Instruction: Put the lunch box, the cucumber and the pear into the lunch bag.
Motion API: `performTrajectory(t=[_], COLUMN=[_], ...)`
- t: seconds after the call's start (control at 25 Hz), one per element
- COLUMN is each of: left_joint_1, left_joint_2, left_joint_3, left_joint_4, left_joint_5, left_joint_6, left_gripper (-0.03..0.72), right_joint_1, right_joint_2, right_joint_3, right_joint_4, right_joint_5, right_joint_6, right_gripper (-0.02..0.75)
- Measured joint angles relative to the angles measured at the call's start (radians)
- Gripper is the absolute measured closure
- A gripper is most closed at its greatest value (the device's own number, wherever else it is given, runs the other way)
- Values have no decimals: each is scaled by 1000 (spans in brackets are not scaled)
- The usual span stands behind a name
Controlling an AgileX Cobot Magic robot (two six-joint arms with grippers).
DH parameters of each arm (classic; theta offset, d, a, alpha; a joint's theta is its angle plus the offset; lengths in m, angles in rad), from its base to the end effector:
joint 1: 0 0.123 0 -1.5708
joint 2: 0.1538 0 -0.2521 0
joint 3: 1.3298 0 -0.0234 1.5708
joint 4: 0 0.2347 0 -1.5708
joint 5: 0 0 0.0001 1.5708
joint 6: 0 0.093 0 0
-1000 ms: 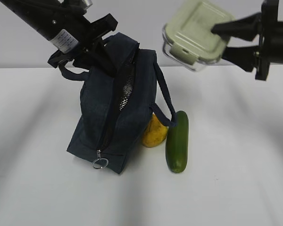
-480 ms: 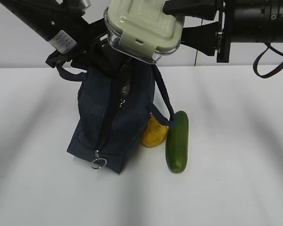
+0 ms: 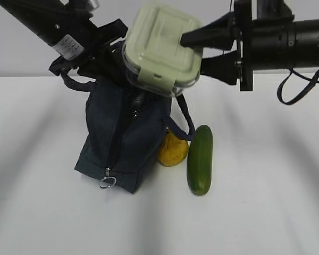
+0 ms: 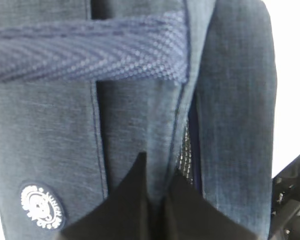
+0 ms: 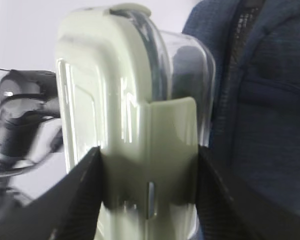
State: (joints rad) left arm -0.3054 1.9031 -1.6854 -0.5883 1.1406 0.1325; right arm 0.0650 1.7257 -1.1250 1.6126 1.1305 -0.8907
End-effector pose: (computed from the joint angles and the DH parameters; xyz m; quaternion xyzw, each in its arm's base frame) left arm 0.3509 -0.1598 0.2638 0.1272 0.9412 -0.2899 0.1183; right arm 0.3225 0.1053 0.2519 -0.0239 0.7666 0.5975 0.2341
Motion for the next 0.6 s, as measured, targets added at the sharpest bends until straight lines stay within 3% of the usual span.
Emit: performTrajectory(t=[0.16,0.6], left_joint_1=[-10,-9], left_joint_2=[0,0], left_joint_3=[0,0], left_joint_4=[-50,-117], left_joint_5=[3,2], left_joint_6=[1,28], left_gripper=[687,687], right_joint_1=[0,21], right_joint_2=[29,29], right_joint_3=[2,2], right_joint_4=[-81,-111], right_joint_5=[-4,-64], right_joint_6=[0,0], right_gripper=[355,355])
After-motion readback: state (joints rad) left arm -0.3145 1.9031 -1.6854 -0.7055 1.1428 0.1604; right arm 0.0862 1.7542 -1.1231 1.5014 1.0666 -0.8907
